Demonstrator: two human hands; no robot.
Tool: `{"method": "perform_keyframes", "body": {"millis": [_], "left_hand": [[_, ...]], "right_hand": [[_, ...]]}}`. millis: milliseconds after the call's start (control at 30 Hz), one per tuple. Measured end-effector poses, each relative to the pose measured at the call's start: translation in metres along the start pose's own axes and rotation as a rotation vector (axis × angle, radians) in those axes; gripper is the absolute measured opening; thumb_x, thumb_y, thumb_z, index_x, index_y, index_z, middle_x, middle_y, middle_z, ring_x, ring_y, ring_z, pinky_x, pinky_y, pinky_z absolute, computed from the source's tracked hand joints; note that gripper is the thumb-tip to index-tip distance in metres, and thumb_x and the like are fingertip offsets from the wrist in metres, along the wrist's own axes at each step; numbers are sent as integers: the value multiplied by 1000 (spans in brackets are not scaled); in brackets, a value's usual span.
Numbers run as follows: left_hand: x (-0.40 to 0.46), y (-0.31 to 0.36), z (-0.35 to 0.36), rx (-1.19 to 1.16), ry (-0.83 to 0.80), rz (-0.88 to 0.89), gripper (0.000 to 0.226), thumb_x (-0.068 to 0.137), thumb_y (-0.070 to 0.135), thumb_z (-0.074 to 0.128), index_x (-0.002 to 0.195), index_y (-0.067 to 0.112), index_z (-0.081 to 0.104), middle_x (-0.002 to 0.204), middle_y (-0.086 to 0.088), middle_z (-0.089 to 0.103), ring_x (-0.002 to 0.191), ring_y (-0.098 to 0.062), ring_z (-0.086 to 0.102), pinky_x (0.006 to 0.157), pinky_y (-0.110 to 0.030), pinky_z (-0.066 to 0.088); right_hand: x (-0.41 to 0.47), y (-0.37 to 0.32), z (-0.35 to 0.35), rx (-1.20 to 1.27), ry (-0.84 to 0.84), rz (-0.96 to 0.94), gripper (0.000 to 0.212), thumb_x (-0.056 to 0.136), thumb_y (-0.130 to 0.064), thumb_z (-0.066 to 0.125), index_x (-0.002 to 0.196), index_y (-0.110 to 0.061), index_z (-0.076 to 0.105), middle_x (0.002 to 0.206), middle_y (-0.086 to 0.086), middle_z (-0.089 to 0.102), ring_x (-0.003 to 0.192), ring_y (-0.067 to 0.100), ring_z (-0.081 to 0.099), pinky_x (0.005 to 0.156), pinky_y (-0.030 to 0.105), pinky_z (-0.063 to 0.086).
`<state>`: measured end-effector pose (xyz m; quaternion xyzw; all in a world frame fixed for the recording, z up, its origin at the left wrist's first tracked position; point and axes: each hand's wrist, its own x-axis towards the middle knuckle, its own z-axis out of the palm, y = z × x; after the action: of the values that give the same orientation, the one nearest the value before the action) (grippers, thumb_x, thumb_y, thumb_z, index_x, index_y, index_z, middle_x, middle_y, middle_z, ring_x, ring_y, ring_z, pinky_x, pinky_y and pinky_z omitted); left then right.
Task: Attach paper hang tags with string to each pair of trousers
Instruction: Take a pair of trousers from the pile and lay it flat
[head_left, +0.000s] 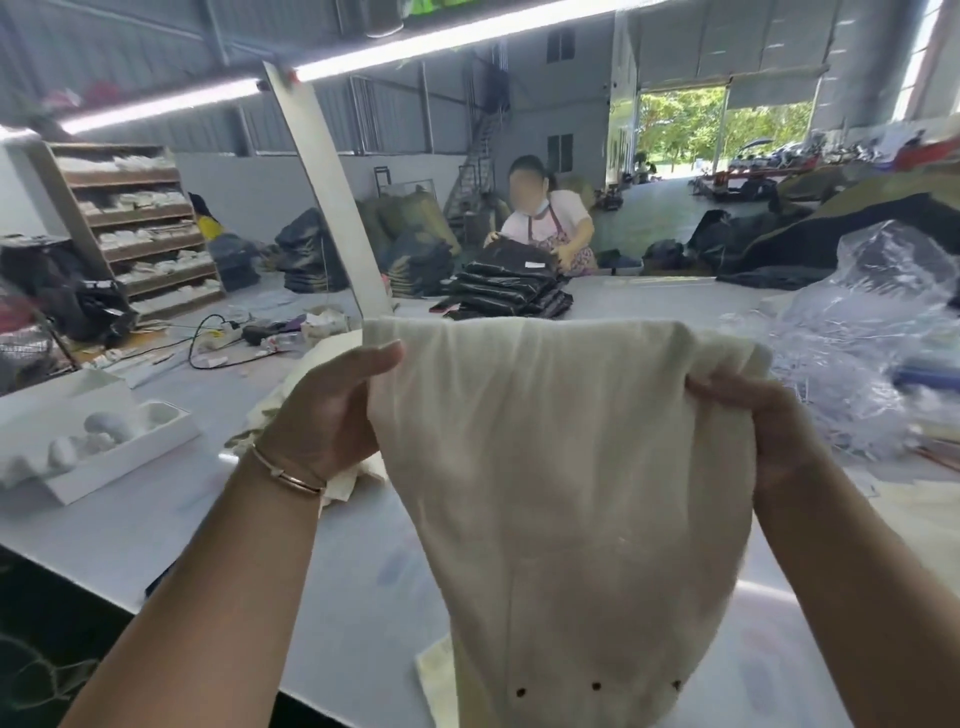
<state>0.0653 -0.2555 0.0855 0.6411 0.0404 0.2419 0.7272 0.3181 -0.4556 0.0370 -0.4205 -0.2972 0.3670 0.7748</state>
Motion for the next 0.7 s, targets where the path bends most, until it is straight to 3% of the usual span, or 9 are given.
{"method": "perform_keyframes", "body": {"millis": [67,133,167,233,267,367,433,600,700], "left_hand": [[-3,8,-19,157,140,-76,62,65,46,83,110,5,71,112,-13,71,110,-27,66,90,-39,53],[-4,19,-36,400,419,-26,32,77,46,71,82,15,76,93,-11,74,93,-24,71,87,-40,52],[-1,22,-42,538,577,48,32,78,47,71,69,17,75,83,-12,74,81,-22,71,84,-39,52],[10,23,-39,779,702,171,48,70,61,67,75,14,73,88,-19,72,78,-21,64,82,-40,50],[17,21,-28,862,594,163,59,64,68,65,86,14,72,95,-18,72,84,-18,64,85,-41,50],[41,1,19,1026,-19,-114,85,52,80,63,124,33,59,122,13,65,111,-1,59,99,-29,46],[55,-16,50,1155,-256,-232,81,50,80,66,122,44,53,119,22,63,108,2,59,94,-25,47],[76,-50,80,923,-245,-306,41,69,34,82,97,7,69,95,-8,72,87,-27,68,87,-40,54],[89,-59,104,808,-203,-336,14,79,17,78,78,6,69,79,-11,66,70,-24,60,76,-41,51]], "right_hand": [[3,-9,2,-11,-27,-30,20,68,-9,52,68,-11,72,65,6,69,61,22,68,58,30,56],[2,-14,3,-31,-69,-14,19,67,-8,54,72,-10,73,69,8,70,66,26,69,59,33,56],[2,-15,3,-48,-88,7,20,66,-8,56,74,-9,74,71,10,71,67,27,70,60,35,57],[1,-16,4,-116,-115,58,22,66,-7,57,77,-8,75,74,12,72,70,30,70,60,37,57],[3,-17,5,-155,-125,85,22,65,-6,56,77,-8,75,74,13,72,71,30,70,60,37,57],[7,-20,7,-271,-154,170,28,67,-1,51,74,-7,77,74,13,72,72,29,71,62,38,58],[7,-24,5,-307,-178,204,32,66,2,46,75,-5,76,76,15,72,73,30,71,65,39,59],[5,-36,-16,-455,124,42,31,60,17,44,66,-1,68,62,13,66,60,31,64,53,33,55],[-1,-39,-37,-566,352,-45,22,58,14,54,68,-3,63,64,12,62,65,29,59,59,32,50]]}}
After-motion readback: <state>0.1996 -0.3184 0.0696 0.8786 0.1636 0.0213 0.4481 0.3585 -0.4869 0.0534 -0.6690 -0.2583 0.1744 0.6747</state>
